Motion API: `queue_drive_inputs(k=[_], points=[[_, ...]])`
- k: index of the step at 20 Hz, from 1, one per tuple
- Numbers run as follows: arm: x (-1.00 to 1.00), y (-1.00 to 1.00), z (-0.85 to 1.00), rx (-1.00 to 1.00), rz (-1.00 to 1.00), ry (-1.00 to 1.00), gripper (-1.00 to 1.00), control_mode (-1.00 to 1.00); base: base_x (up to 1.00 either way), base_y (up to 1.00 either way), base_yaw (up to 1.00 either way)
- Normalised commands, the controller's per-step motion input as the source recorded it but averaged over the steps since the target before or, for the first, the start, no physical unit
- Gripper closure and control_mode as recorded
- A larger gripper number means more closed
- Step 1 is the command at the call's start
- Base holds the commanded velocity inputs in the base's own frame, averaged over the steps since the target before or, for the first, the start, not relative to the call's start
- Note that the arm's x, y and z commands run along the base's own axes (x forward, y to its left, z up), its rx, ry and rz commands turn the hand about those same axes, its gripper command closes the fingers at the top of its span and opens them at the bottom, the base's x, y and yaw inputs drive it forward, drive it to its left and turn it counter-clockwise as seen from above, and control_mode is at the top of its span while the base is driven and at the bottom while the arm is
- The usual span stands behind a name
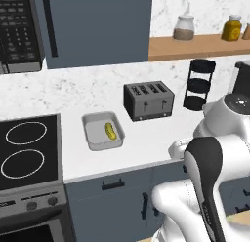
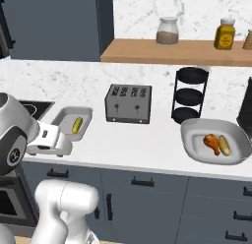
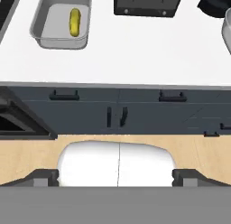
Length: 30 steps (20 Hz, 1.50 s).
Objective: Place one cucumber and one chicken drumstick in each tupperware on the nearby counter, to pack two identical lunches.
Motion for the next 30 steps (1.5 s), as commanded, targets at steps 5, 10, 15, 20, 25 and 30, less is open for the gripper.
queue_drive_inputs(k=[5,10,15,20,25,30], points=[[0.00,0.00,0.00,0.00,0.00,0.00,-1.00,1.00,-0.98,-0.71,0.01],[0.00,0.00,0.00,0.00,0.00,0.00,-1.00,1.00,-0.21,-1.00,0.00],[0.00,0.00,0.00,0.00,0.00,0.00,-1.00,1.00,0.00,-1.00,0.00],[0.00,0.00,0.00,0.00,0.00,0.00,-1.00,1.00,0.00,-1.00,0.00],[0.00,0.00,0.00,0.00,0.00,0.00,-1.00,1.00,-0.23,-0.98,0.00],[0.00,0.00,0.00,0.00,0.00,0.00,-1.00,1.00,-0.33,-0.81,0.00]])
